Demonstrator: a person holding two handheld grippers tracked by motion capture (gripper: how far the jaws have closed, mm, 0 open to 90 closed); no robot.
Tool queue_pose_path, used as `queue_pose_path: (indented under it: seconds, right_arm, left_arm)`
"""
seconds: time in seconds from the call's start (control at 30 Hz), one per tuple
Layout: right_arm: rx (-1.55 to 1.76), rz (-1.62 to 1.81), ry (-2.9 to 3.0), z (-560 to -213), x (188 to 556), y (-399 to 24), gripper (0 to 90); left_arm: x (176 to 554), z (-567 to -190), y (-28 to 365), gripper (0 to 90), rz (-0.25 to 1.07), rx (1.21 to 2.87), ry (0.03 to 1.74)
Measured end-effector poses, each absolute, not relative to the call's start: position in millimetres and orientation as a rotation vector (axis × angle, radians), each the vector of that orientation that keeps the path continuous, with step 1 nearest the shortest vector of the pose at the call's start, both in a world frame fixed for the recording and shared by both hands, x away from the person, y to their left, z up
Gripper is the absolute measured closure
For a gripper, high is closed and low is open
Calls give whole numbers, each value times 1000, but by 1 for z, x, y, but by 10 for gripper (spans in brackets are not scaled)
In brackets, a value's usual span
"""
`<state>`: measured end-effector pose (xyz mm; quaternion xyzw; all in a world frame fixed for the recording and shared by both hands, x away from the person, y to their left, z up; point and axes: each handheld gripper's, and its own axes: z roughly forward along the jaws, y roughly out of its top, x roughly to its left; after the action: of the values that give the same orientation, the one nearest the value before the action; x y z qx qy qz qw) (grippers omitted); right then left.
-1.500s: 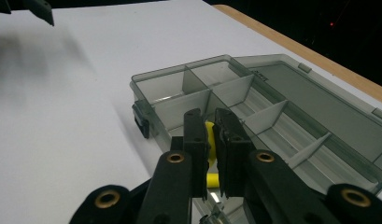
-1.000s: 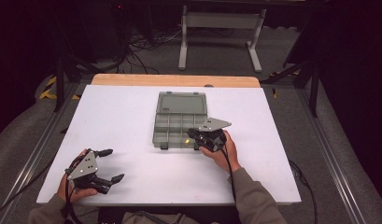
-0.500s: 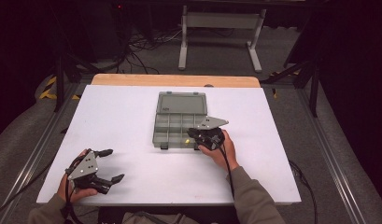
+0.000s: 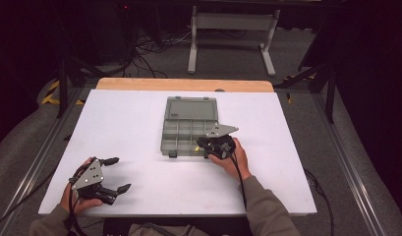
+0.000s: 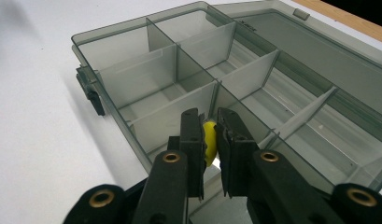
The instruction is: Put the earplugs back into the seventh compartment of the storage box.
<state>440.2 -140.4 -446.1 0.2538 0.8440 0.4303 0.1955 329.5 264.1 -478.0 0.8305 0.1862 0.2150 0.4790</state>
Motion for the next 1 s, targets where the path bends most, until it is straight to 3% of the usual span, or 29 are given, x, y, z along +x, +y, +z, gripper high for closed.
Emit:
queue_pose_path:
  seconds: [0.67,1.0]
  right_arm:
    - [699,1249,2316,-443,434,-145,679]
    - [628,1323,2219,-429,417,-159,614]
  left_arm:
    - [329,-478,264,67,530,2031,461]
    - [328,-477,261,202,558,2029,466]
